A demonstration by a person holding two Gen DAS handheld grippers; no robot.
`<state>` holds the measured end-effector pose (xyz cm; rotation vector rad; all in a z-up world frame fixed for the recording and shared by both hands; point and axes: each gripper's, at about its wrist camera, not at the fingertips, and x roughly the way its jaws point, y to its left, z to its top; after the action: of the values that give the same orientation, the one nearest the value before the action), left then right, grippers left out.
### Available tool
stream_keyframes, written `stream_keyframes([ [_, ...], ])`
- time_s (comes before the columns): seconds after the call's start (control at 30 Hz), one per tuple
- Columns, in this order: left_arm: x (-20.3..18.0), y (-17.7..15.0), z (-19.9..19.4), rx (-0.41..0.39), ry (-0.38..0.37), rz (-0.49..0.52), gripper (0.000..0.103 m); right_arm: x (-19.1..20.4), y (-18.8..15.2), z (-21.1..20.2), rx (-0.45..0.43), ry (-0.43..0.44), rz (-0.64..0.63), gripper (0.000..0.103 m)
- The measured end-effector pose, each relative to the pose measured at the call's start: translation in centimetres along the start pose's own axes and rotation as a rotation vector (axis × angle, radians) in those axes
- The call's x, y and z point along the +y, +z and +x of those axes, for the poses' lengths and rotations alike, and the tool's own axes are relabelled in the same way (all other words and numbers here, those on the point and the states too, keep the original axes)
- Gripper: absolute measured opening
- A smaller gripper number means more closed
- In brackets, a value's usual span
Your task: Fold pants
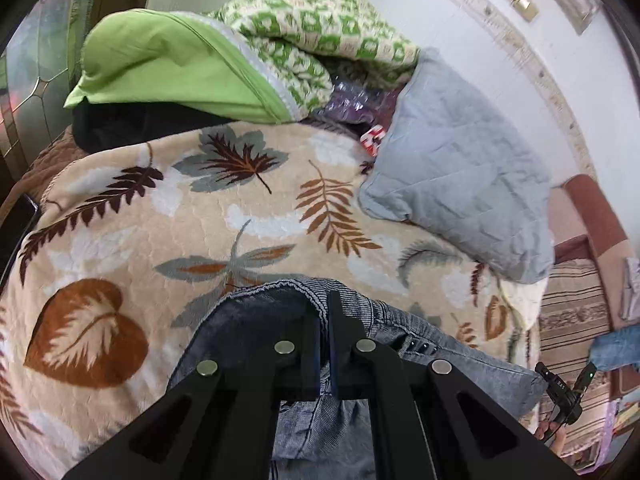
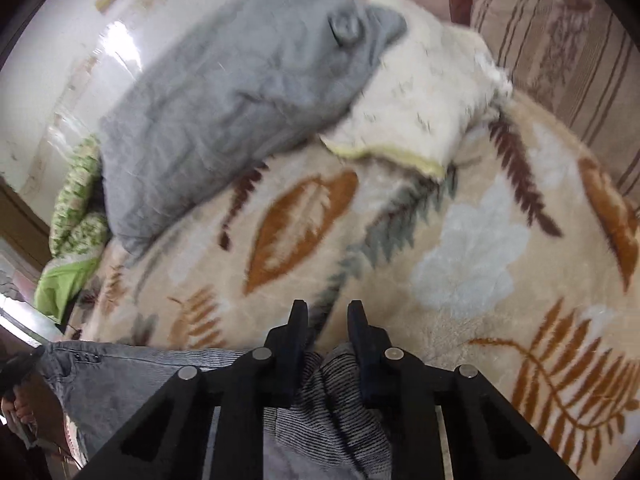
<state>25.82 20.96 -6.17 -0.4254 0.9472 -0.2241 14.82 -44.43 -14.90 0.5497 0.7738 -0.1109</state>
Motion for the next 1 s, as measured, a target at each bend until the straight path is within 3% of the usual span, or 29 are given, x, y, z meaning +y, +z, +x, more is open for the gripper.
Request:
stream_keyframes([
  [0.13,1.1,-2.6,-3.8,-0.039,-0.062,-0.001,0.003,0.0,-0.8,-5.3,-0.120,0.054,0.029,0.012],
  [0.23,1.8,-5.4,-5.8,-0.028,-0.061,0.025,0.003,-0.4,-2.3,-6.8,-0.075,0.074,0.007,0.012],
  [0.3,2.5,-6.7,-6.3,-0.018,-0.058,0.019,0.003,-1.4,-2.9,-6.9,-0.077,0.016,0.022,0.012],
  [0.37,2.9,-7.4,-6.5,-0.013,-0.054,0.005,0.003,-3.3,-2.6,-6.4,-0.077,0.083,0.111,0.013],
  [0.43,3.2,-7.6,-6.6,-0.010,-0.064,-0.017,0.003,-4.7,-2.1,-5.3,-0.048,0.104,0.195,0.023],
  [0.47,3.2,-7.5,-6.6,-0.011,-0.064,-0.023,0.003,-5.0,-1.9,-4.6,-0.026,0.089,0.212,0.041],
  [0.5,3.1,-7.6,-6.7,-0.013,-0.064,-0.021,0.003,-5.1,-1.7,-3.7,-0.006,0.078,0.220,0.072],
  [0.53,2.9,-7.5,-6.8,-0.016,-0.063,-0.017,0.003,-5.0,-1.6,-2.9,0.003,0.079,0.224,0.081],
  [0.57,2.7,-7.5,-7.0,-0.020,-0.061,-0.008,0.003,-4.8,-1.4,-2.2,0.003,0.089,0.222,0.084],
  [0.67,2.3,-7.4,-7.1,-0.021,-0.055,0.000,0.003,-3.7,-0.3,-0.3,0.023,0.093,0.183,0.084],
  [0.8,2.2,-7.3,-6.9,-0.017,-0.050,-0.001,0.003,-2.2,0.3,4.1,0.137,0.004,0.090,0.084],
  [0.9,2.4,-7.1,-6.7,-0.017,-0.049,-0.006,0.003,-2.1,0.2,7.2,0.215,-0.011,0.073,0.080],
  [0.93,2.4,-7.0,-6.6,-0.017,-0.048,-0.009,0.003,-1.9,0.0,7.8,0.229,-0.002,0.059,0.074],
  [0.97,2.5,-6.9,-6.4,-0.014,-0.050,-0.011,0.003,-1.4,-0.3,8.3,0.247,0.004,0.030,0.049],
  [1.0,2.6,-6.8,-6.2,-0.013,-0.051,-0.015,0.003,-0.8,-0.5,8.5,0.264,-0.015,-0.003,0.038],
])
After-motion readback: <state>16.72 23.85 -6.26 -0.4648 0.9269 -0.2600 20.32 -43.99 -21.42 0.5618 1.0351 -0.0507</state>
